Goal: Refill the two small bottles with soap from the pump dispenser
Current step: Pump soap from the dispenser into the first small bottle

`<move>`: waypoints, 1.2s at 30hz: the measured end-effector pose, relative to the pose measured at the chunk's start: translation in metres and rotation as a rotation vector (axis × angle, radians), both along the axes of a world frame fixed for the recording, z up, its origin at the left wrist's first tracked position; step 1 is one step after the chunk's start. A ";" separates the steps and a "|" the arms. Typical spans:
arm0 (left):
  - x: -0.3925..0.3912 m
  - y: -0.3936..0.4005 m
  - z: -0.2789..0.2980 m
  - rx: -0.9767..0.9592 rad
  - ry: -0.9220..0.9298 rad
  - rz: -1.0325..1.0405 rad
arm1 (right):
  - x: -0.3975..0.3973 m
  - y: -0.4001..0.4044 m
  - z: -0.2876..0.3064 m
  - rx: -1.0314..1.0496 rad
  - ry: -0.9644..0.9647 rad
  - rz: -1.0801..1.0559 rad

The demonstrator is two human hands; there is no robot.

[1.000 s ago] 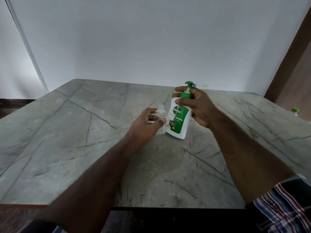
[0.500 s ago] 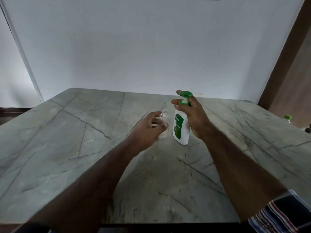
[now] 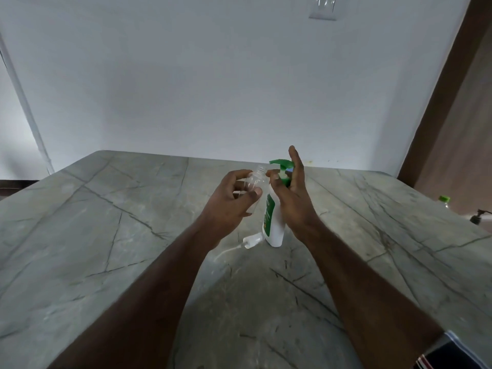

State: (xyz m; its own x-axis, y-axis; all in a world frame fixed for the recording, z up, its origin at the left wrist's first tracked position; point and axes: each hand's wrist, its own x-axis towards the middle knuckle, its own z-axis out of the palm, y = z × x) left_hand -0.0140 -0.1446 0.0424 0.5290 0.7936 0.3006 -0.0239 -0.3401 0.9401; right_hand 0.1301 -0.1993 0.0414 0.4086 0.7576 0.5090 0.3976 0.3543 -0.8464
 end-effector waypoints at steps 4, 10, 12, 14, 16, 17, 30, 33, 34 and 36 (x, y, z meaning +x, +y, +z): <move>0.000 0.000 -0.002 0.022 -0.011 0.006 | -0.004 0.001 0.000 0.031 -0.046 -0.006; 0.001 0.002 -0.001 0.031 -0.058 0.008 | -0.004 0.004 0.001 0.020 -0.063 -0.010; 0.002 0.003 -0.001 0.041 -0.065 0.015 | -0.004 0.006 0.000 0.008 -0.069 -0.012; 0.003 0.004 -0.001 0.048 -0.065 0.020 | -0.004 0.008 0.000 -0.001 -0.067 -0.012; 0.004 0.004 -0.002 0.050 -0.063 0.020 | -0.004 0.008 -0.001 0.002 -0.063 -0.007; 0.005 0.004 -0.002 0.049 -0.059 0.019 | -0.004 0.008 -0.001 0.008 -0.058 -0.006; 0.015 -0.004 -0.010 0.062 -0.047 0.044 | -0.003 0.008 -0.023 0.071 0.139 -0.036; 0.012 -0.003 -0.010 0.062 -0.060 0.050 | -0.003 0.009 -0.022 0.067 0.128 -0.038; 0.012 -0.004 -0.010 0.058 -0.064 0.049 | -0.004 0.010 -0.022 0.066 0.127 -0.035; 0.012 -0.004 -0.010 0.057 -0.064 0.050 | -0.006 0.012 -0.023 0.065 0.135 -0.033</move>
State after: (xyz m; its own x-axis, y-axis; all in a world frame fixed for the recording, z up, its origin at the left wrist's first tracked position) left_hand -0.0024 -0.1489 0.0329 0.4677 0.7990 0.3780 -0.0653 -0.3952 0.9163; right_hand 0.1240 -0.1878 0.0184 0.5010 0.7096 0.4954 0.2940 0.3988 -0.8686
